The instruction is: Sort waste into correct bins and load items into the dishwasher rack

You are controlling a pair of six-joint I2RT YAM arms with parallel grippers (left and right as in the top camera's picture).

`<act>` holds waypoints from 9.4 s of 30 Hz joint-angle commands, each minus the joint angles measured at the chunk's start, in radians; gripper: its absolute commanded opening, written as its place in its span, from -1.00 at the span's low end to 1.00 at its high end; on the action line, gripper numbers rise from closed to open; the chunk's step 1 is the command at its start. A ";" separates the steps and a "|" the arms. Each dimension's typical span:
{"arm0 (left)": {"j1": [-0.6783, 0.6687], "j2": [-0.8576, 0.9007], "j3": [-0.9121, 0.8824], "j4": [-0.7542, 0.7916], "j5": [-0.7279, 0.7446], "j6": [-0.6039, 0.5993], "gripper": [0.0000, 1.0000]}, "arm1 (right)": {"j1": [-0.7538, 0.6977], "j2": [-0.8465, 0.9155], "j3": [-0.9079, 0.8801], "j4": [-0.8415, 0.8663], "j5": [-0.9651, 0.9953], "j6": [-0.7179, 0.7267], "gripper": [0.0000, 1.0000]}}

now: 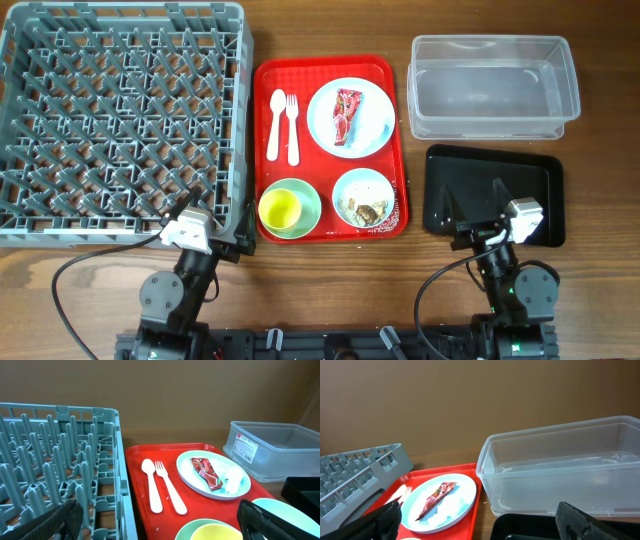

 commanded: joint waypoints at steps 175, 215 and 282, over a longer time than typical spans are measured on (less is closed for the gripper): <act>-0.005 -0.006 -0.011 0.003 -0.003 0.012 1.00 | -0.004 0.010 -0.002 0.006 -0.010 0.002 1.00; -0.005 0.481 0.757 -0.417 0.043 -0.315 0.99 | -0.003 0.748 1.042 -0.652 -0.313 0.092 0.99; -0.005 1.144 1.230 -0.956 0.001 -0.243 1.00 | 0.411 1.972 1.618 -0.722 0.236 0.100 0.35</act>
